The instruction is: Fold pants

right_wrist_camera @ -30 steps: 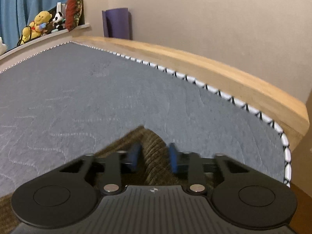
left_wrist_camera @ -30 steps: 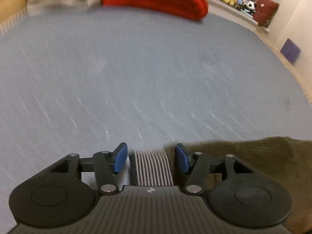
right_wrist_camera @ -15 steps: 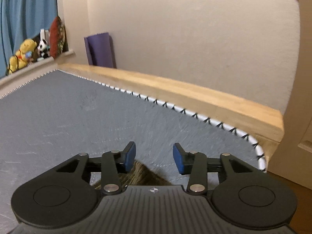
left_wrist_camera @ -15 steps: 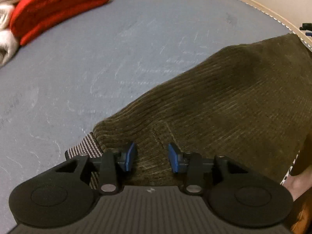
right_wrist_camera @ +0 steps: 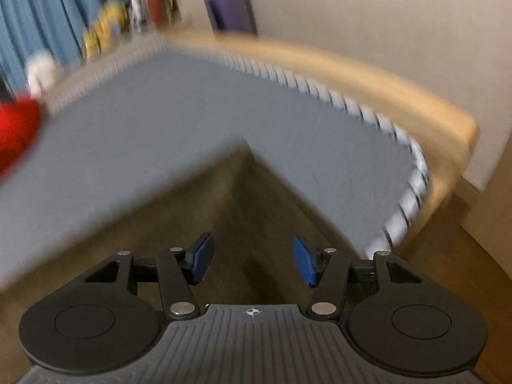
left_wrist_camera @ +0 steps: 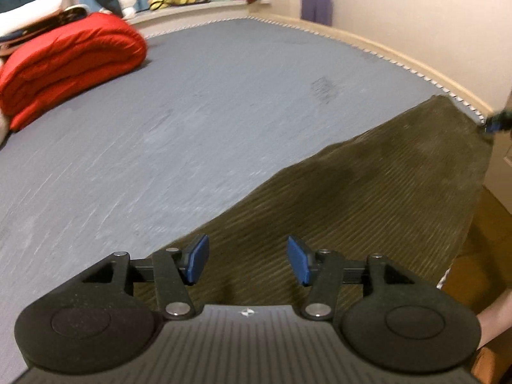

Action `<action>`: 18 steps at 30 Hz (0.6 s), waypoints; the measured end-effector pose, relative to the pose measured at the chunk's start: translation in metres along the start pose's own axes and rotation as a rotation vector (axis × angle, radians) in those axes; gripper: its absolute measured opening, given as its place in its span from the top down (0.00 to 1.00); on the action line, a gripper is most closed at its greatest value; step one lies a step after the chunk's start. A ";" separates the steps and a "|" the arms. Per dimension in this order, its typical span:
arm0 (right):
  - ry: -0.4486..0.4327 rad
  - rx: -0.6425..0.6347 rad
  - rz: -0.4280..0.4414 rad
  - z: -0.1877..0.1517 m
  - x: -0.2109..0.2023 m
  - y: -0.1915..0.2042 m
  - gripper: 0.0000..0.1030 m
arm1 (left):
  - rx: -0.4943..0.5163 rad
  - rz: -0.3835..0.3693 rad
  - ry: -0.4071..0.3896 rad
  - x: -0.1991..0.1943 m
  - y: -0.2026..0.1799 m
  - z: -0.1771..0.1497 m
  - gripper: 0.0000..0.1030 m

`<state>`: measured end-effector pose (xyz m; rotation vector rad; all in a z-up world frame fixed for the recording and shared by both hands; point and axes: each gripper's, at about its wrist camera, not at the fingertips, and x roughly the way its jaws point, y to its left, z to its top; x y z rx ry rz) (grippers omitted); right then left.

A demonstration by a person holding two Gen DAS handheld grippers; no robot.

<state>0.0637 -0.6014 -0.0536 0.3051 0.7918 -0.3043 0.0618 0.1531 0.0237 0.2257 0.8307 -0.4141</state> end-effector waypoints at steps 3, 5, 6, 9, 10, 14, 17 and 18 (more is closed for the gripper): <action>0.072 -0.008 -0.148 -0.010 0.005 -0.015 0.46 | -0.003 -0.021 -0.006 0.013 -0.018 0.009 0.42; 0.013 0.093 -0.157 -0.001 -0.013 -0.027 0.46 | -0.011 -0.043 -0.012 0.017 -0.025 0.011 0.42; -0.042 0.150 -0.146 0.003 -0.027 -0.034 0.45 | -0.019 -0.052 -0.019 0.020 -0.028 0.012 0.42; -0.147 0.298 -0.091 0.012 -0.054 -0.049 0.39 | -0.054 -0.066 -0.038 0.024 -0.034 0.015 0.42; -0.148 0.323 -0.075 0.012 -0.055 -0.052 0.39 | -0.064 -0.065 -0.041 0.026 -0.034 0.017 0.41; -0.044 0.330 -0.050 0.006 -0.032 -0.051 0.37 | -0.067 -0.051 -0.044 0.026 -0.030 0.015 0.36; -0.006 0.290 -0.074 0.001 -0.015 -0.045 0.35 | -0.068 -0.036 -0.041 0.024 -0.022 0.010 0.36; 0.007 0.287 -0.078 0.000 -0.010 -0.045 0.34 | -0.073 -0.033 -0.041 0.023 -0.019 0.009 0.35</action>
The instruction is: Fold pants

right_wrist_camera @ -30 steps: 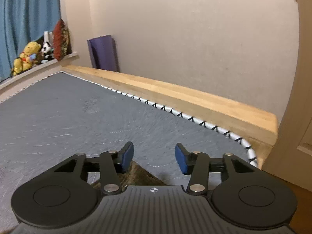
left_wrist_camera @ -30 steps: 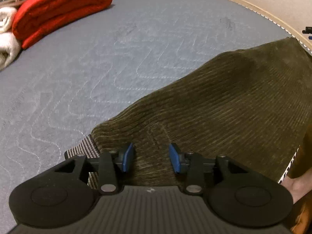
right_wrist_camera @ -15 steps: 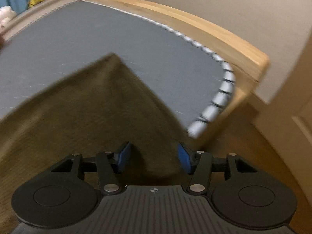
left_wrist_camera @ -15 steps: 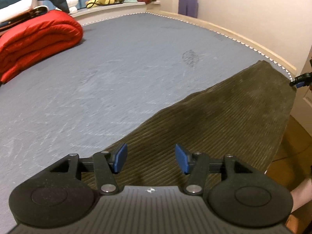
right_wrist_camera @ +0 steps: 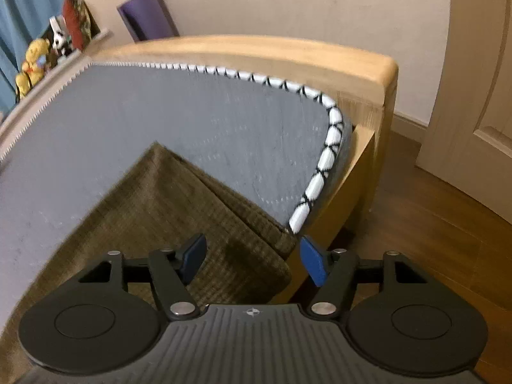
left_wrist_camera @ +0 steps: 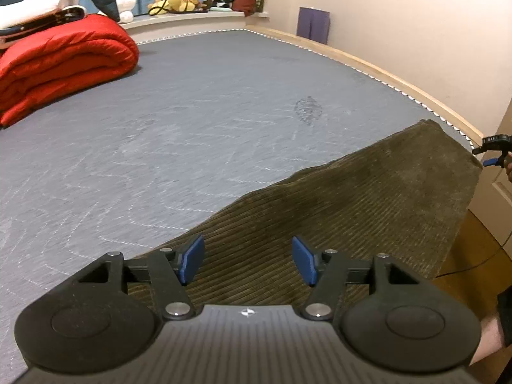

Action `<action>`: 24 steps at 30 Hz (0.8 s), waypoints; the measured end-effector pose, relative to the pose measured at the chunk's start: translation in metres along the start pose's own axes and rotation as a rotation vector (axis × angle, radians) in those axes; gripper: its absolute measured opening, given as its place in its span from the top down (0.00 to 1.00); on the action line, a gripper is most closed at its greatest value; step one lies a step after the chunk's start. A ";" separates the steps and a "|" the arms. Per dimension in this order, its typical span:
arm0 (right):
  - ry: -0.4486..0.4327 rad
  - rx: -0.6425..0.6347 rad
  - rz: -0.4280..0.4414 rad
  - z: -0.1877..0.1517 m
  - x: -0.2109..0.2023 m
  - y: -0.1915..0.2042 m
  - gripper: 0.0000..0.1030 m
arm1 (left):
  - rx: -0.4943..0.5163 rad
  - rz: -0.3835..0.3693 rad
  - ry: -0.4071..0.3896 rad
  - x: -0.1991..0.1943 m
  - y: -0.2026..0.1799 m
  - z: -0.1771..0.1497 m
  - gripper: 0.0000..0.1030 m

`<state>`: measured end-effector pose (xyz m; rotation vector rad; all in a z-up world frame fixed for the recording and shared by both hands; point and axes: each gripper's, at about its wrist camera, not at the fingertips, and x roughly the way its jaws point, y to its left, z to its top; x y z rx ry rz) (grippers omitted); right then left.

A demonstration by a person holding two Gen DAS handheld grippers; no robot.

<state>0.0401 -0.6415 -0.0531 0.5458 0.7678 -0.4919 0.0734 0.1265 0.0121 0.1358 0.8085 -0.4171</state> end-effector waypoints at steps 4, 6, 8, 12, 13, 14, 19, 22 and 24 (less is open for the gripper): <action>0.033 0.040 -0.005 -0.004 0.017 -0.010 0.34 | -0.014 0.014 -0.005 -0.002 0.007 0.001 0.34; 0.053 0.086 0.031 -0.004 0.024 -0.015 0.34 | -0.019 0.014 -0.006 0.000 0.008 0.002 0.33; 0.072 0.125 0.070 -0.004 0.028 -0.018 0.35 | -0.018 0.011 -0.005 0.003 0.006 0.004 0.33; 0.062 0.166 0.082 -0.004 0.030 -0.022 0.54 | 0.008 -0.001 0.002 0.010 -0.003 0.008 0.32; 0.057 0.180 0.083 -0.004 0.030 -0.024 0.57 | 0.015 -0.004 0.003 0.011 -0.006 0.008 0.32; 0.052 0.189 0.083 -0.004 0.029 -0.026 0.63 | 0.022 -0.008 0.003 0.012 -0.008 0.009 0.32; 0.010 0.169 0.106 0.000 0.010 -0.023 0.72 | 0.044 -0.027 -0.002 0.016 -0.019 0.012 0.32; -0.018 0.142 0.102 0.002 -0.003 -0.015 0.73 | 0.047 -0.036 -0.012 0.014 -0.022 0.014 0.32; -0.037 0.130 0.087 0.004 -0.014 -0.006 0.74 | 0.044 -0.039 -0.022 0.011 -0.022 0.014 0.32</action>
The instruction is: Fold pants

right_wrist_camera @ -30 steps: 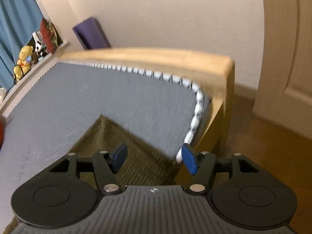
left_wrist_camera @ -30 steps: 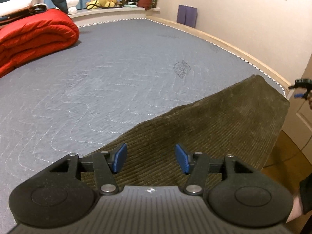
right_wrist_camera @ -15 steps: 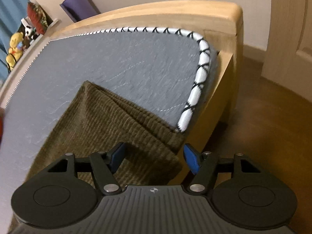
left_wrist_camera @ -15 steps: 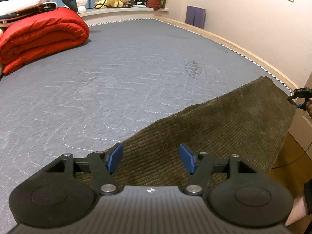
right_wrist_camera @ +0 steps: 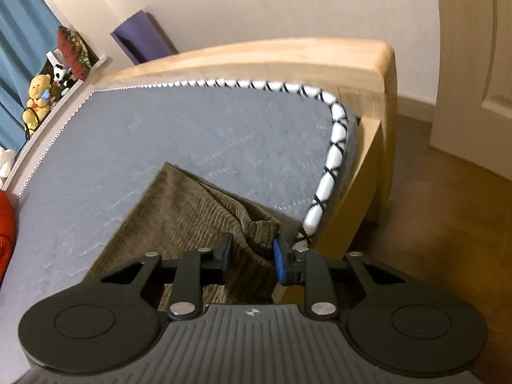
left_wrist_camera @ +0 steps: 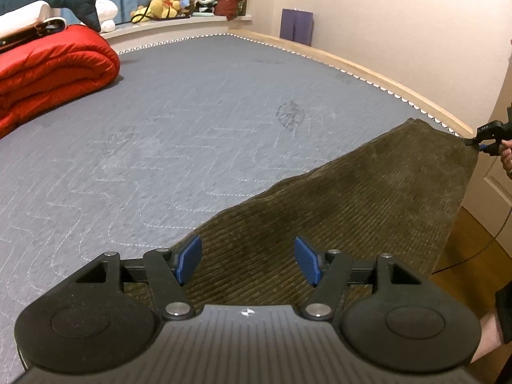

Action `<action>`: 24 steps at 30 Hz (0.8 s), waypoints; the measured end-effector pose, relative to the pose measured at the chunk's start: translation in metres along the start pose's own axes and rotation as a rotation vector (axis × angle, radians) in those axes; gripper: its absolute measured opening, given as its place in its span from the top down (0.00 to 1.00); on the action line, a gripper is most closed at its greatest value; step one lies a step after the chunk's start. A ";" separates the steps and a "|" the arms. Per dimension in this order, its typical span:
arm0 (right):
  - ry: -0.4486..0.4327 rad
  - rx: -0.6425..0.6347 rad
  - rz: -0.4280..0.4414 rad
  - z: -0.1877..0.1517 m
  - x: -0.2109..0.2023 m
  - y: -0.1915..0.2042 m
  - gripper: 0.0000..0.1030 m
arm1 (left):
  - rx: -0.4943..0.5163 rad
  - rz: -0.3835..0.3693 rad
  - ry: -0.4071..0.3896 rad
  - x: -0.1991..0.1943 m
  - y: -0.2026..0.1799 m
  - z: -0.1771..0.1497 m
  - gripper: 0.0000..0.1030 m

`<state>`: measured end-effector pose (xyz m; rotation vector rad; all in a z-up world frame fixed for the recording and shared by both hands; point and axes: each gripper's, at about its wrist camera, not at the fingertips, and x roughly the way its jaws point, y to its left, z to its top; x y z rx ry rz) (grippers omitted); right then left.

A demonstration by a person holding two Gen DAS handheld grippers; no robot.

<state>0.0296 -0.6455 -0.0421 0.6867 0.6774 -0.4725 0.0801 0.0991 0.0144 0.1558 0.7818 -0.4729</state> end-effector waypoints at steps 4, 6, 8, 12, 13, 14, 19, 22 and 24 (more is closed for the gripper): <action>-0.064 -0.089 -0.060 0.001 -0.031 0.051 0.75 | -0.026 0.023 -0.014 -0.005 0.006 0.000 0.32; -0.122 -0.193 -0.060 -0.009 -0.054 0.096 0.76 | -0.066 0.047 -0.018 -0.007 0.015 0.000 0.32; -0.203 -0.357 -0.024 -0.035 -0.082 0.149 0.76 | -0.117 0.066 -0.027 -0.011 0.027 0.001 0.32; -0.314 -0.690 0.109 -0.133 -0.135 0.254 0.77 | -0.205 0.111 -0.067 -0.026 0.052 -0.002 0.32; -0.330 -0.770 0.147 -0.164 -0.146 0.275 0.77 | -0.221 0.120 -0.072 -0.029 0.058 -0.002 0.32; -0.340 -0.857 0.190 -0.199 -0.155 0.296 0.77 | -0.243 0.128 -0.076 -0.032 0.065 -0.004 0.32; -0.258 -1.258 0.391 -0.389 -0.166 0.356 0.75 | -0.326 0.157 -0.050 -0.038 0.099 -0.018 0.32; -0.021 -1.422 0.464 -0.476 -0.138 0.356 0.73 | -0.370 0.153 -0.024 -0.040 0.114 -0.028 0.32; -0.015 -1.439 0.450 -0.502 -0.134 0.346 0.60 | -0.389 0.138 -0.013 -0.041 0.120 -0.031 0.32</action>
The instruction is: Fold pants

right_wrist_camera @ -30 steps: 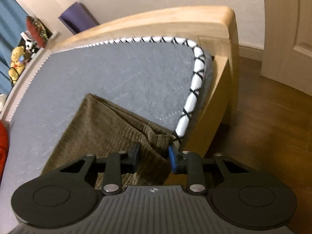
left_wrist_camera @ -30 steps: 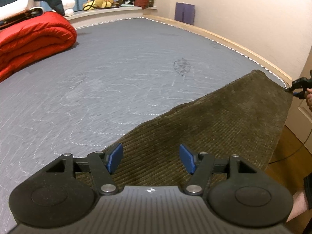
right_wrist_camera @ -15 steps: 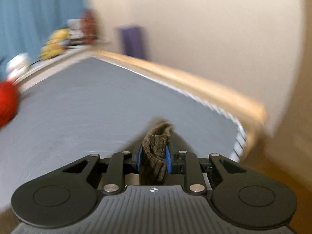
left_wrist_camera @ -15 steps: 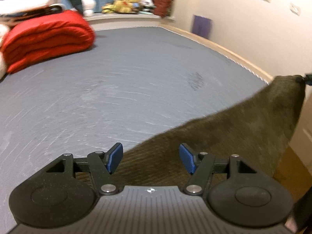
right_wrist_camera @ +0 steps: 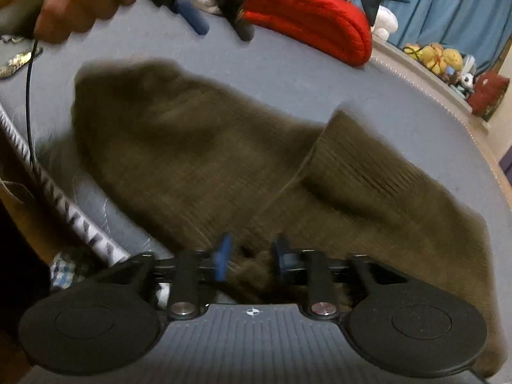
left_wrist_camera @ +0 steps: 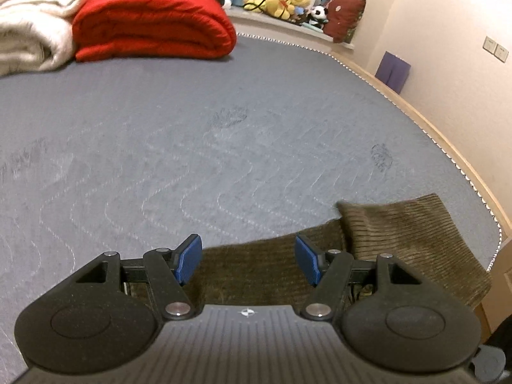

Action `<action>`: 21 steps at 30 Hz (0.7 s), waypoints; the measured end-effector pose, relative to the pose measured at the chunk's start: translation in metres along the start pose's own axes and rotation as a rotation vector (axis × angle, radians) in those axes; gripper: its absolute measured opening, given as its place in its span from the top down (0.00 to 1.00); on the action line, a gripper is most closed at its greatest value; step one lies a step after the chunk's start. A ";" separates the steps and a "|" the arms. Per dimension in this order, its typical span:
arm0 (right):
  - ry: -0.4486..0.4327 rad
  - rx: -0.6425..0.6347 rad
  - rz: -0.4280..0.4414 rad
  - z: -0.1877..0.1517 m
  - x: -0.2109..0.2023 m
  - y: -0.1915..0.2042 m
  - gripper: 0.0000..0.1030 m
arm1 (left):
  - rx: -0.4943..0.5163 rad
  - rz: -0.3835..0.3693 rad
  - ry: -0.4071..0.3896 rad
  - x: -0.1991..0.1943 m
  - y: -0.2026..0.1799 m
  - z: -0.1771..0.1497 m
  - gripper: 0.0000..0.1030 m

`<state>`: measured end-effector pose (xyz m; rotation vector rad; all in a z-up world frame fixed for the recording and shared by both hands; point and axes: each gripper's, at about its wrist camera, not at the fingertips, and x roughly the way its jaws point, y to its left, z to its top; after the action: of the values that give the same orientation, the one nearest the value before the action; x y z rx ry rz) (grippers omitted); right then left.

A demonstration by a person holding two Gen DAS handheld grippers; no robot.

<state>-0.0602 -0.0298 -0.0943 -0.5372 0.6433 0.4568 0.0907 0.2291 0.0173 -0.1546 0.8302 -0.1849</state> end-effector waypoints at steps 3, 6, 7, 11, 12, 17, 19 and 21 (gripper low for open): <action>-0.042 -0.015 0.036 0.000 -0.017 -0.004 0.60 | 0.002 -0.026 0.006 0.000 0.001 0.001 0.32; -0.071 0.154 0.164 0.007 -0.033 -0.040 0.60 | 0.002 -0.060 0.013 0.005 -0.006 0.004 0.33; -0.100 0.187 0.152 0.008 -0.038 -0.047 0.59 | -0.001 -0.081 0.018 0.009 -0.010 0.007 0.33; -0.172 0.315 0.094 -0.003 -0.037 -0.089 0.59 | -0.005 -0.172 0.061 0.031 -0.036 0.009 0.48; -0.163 0.350 0.088 -0.009 -0.031 -0.100 0.59 | -0.004 -0.200 0.080 0.038 -0.044 0.010 0.55; -0.083 0.326 0.175 -0.024 -0.002 -0.103 0.59 | -0.039 -0.310 0.183 0.080 -0.074 0.008 0.56; -0.083 0.270 0.188 -0.022 0.002 -0.095 0.58 | -0.041 -0.307 0.207 0.094 -0.081 0.007 0.54; -0.099 0.221 0.158 -0.016 0.004 -0.088 0.55 | -0.036 -0.285 0.223 0.107 -0.086 0.006 0.54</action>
<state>-0.0159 -0.1057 -0.0796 -0.2535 0.6345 0.5501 0.1575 0.1221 -0.0377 -0.2908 1.0321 -0.4618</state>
